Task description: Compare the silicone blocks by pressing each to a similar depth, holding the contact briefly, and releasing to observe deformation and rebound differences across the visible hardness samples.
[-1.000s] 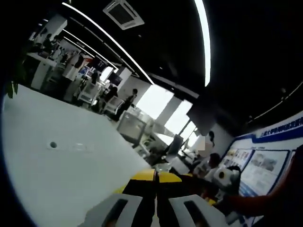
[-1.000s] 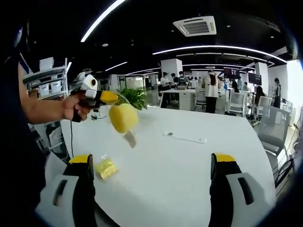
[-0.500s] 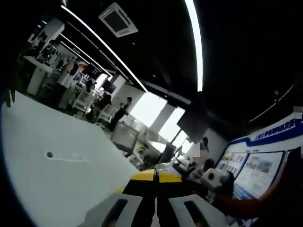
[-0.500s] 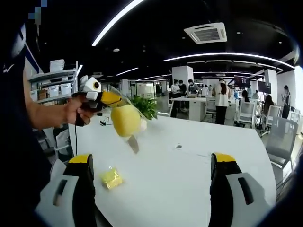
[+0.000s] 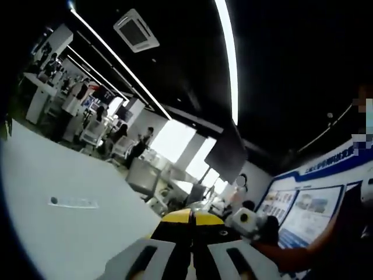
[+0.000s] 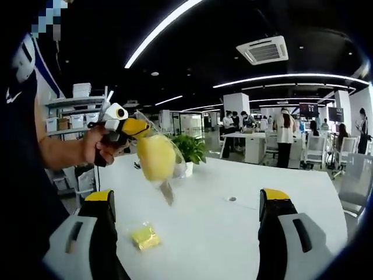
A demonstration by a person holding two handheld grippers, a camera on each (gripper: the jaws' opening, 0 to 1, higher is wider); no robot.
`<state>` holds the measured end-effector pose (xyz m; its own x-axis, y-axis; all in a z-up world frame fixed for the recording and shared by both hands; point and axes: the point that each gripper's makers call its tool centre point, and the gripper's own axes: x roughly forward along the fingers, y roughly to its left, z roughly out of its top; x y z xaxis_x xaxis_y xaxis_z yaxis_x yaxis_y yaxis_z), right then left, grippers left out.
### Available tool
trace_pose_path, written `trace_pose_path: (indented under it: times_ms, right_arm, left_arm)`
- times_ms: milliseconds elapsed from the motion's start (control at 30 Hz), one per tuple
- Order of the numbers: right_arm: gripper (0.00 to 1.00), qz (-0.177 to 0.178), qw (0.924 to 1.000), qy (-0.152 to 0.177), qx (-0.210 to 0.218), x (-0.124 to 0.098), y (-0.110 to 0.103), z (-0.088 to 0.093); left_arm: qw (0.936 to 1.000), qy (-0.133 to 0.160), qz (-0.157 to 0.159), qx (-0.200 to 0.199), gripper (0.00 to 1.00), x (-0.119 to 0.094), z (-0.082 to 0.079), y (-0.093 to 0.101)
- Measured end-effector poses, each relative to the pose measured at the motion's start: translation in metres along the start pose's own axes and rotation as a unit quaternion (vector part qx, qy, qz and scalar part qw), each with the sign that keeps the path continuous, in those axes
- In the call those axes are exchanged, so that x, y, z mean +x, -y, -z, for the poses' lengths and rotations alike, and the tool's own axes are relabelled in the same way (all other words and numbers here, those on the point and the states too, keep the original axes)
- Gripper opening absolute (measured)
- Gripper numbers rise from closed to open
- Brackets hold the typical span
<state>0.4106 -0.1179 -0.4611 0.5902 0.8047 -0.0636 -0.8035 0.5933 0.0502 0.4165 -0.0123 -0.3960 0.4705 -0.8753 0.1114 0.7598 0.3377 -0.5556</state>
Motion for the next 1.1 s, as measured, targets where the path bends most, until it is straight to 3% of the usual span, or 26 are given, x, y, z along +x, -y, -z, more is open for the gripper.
trace_pose_path:
  times_ms: [200, 300, 567, 1100]
  right_arm:
    - [0.96, -0.037, 0.999, 0.025, -0.005, 0.012, -0.018, -0.018]
    - [0.87, -0.061, 0.9978, 0.027, -0.008, 0.018, -0.029, -0.021]
    - [0.75, -0.111, 0.9933, 0.031, -0.015, 0.036, -0.051, -0.025]
    - [0.6, -0.155, 0.9862, 0.056, 0.013, 0.04, -0.072, -0.037]
  left_arm:
    - [0.9998, 0.003, 0.011, -0.014, 0.0, -0.001, 0.0, 0.01]
    - [0.9995, 0.006, 0.019, -0.023, 0.0, -0.002, -0.002, 0.016]
    - [0.9988, 0.006, 0.034, -0.033, 0.0, -0.004, -0.002, 0.029]
    - [0.9981, 0.006, 0.043, -0.044, 0.0, -0.011, 0.0, 0.044]
